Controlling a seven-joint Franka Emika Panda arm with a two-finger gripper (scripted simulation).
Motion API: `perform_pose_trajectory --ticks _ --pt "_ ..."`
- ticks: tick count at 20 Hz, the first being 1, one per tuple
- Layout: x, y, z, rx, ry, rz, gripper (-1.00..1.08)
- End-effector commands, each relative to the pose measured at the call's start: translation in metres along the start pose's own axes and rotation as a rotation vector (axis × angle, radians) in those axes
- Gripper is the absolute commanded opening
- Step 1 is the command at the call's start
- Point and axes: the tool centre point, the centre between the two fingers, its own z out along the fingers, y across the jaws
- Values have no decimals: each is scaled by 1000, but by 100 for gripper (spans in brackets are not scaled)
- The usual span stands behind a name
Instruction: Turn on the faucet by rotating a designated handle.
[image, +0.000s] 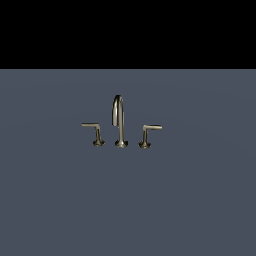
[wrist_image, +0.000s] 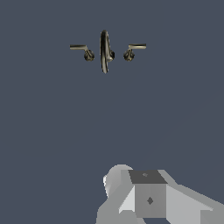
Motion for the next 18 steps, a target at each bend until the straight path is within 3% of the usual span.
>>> perform_pose_trajectory --ticks 1,10,18 --pt "0 0 0 0 0 0 -100" --pt "9 -6 12 0 2 49 -100" --pt "36 -20 43 1 8 176 -100"
